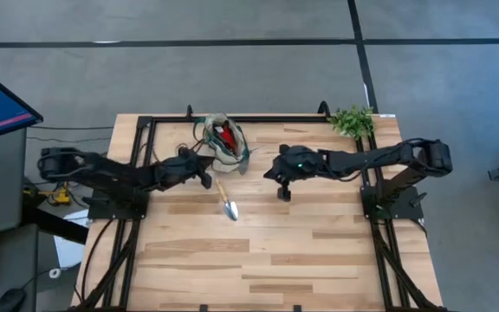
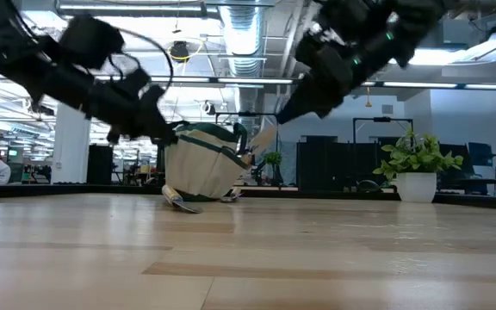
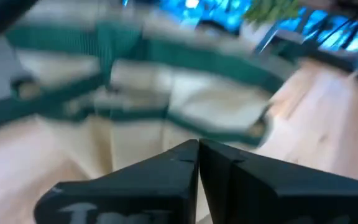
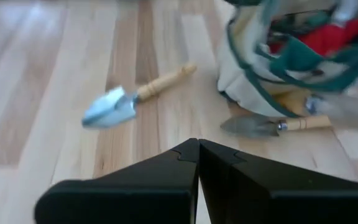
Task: Pick & Place Garden tools in Gardening bag
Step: Adjust the yellow gardening bag
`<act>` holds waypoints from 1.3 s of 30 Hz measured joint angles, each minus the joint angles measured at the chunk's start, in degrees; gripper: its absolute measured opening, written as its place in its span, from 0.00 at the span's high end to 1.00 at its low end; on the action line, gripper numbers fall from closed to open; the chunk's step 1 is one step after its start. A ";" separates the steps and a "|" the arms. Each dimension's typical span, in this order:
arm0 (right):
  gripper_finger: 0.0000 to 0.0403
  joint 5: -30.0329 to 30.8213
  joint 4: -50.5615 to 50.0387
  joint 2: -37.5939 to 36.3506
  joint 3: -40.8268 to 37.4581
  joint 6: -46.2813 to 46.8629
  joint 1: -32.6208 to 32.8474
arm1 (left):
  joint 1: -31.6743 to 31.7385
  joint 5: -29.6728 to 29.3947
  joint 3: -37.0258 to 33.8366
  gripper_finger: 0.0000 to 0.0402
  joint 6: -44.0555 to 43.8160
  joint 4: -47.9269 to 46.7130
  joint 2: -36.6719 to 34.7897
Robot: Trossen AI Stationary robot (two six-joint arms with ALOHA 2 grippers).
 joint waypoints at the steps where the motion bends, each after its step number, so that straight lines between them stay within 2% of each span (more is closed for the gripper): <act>1: 1.00 -0.94 3.57 -0.60 -2.37 1.79 -0.86 | -0.67 -0.04 -0.03 1.00 1.22 -0.01 -2.05; 6: 1.00 -4.61 21.57 -1.69 -12.56 11.23 -4.59 | -4.45 0.04 0.00 1.00 7.47 -1.08 -11.33; 9: 1.00 -4.82 27.11 -1.50 -16.51 16.37 -5.78 | -6.84 0.06 0.00 1.00 10.34 -1.73 -15.65; 14: 1.00 -2.28 33.83 1.24 -18.16 21.69 -7.27 | -10.61 0.15 0.00 1.00 11.60 -1.91 -19.42; 20: 1.00 0.06 43.54 8.12 -17.59 26.44 -12.66 | -13.15 -1.06 0.00 1.00 11.23 -1.92 -19.10; 25: 1.00 -1.35 43.62 15.03 -14.17 28.79 -18.23 | -15.90 -1.07 0.00 1.00 9.69 -1.80 -19.01; 33: 1.00 -14.14 42.75 24.02 -3.68 33.08 -25.39 | -18.64 -1.90 0.00 1.00 9.58 -1.40 -19.01; 37: 1.00 -19.66 35.23 25.89 2.19 35.70 -28.85 | -18.65 -2.18 0.00 1.00 9.58 -1.36 -19.01; 39: 1.00 -20.04 29.30 25.77 5.64 35.11 -30.02 | -18.65 -2.26 0.00 1.00 9.58 -1.36 -19.01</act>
